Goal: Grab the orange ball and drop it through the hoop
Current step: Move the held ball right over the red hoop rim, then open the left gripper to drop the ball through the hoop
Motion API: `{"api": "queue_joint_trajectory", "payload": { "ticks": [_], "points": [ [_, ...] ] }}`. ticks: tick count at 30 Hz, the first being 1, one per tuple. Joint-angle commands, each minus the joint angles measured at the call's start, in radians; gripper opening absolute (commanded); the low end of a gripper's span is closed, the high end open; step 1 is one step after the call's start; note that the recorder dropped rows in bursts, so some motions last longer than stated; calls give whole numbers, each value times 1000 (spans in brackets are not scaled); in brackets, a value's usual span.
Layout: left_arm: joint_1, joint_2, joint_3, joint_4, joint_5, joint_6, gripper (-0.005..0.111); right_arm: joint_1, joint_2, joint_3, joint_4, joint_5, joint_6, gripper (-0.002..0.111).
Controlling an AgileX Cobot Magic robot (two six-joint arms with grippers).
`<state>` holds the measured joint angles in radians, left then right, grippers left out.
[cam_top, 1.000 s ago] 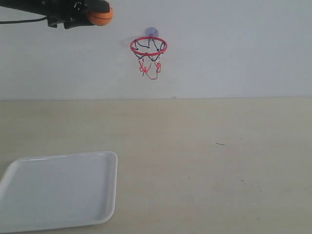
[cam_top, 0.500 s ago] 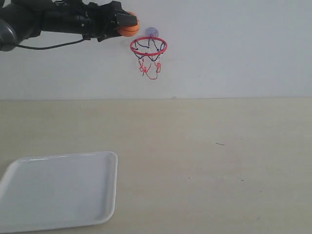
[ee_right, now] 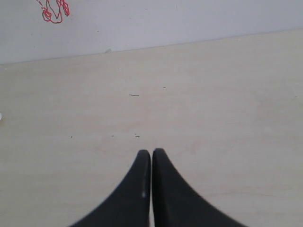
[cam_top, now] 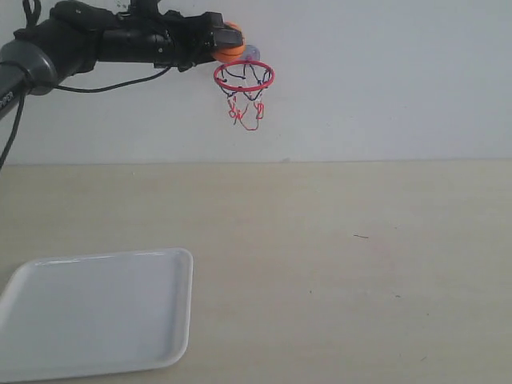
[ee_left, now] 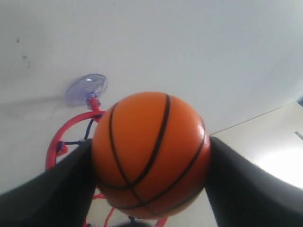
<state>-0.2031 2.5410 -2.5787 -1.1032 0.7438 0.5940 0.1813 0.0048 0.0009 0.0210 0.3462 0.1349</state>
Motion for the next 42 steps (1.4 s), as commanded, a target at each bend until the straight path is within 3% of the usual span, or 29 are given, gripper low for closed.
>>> {"api": "queue_joint_trajectory", "payload": {
  "ticks": [1, 10, 13, 18, 20, 32, 36, 42],
  "points": [
    [-12, 20, -5, 11, -12, 37, 6, -1, -5, -1, -4, -12, -4, 0],
    [-16, 25, -5, 15, -39, 148, 9, -1, -5, -1, -4, -12, -4, 0],
    [-16, 27, -5, -5, -40, 174, 20, -1, -5, -1, -4, -12, -4, 0],
    [-18, 27, -5, -39, -39, 227, 51, -1, -5, -1, -4, -12, -4, 0],
    [-18, 27, -5, -43, -41, 225, 57, -1, -5, -1, -4, -12, -4, 0],
    [-16, 27, -5, -37, -56, 206, 65, -1, -5, -1, -4, -12, -4, 0],
    [-11, 27, -5, -37, -60, 206, 73, -1, -5, -1, -4, -12, -4, 0],
    [-10, 25, -5, -39, -41, 204, 74, -1, -5, -1, -4, -12, -4, 0]
  ]
}}
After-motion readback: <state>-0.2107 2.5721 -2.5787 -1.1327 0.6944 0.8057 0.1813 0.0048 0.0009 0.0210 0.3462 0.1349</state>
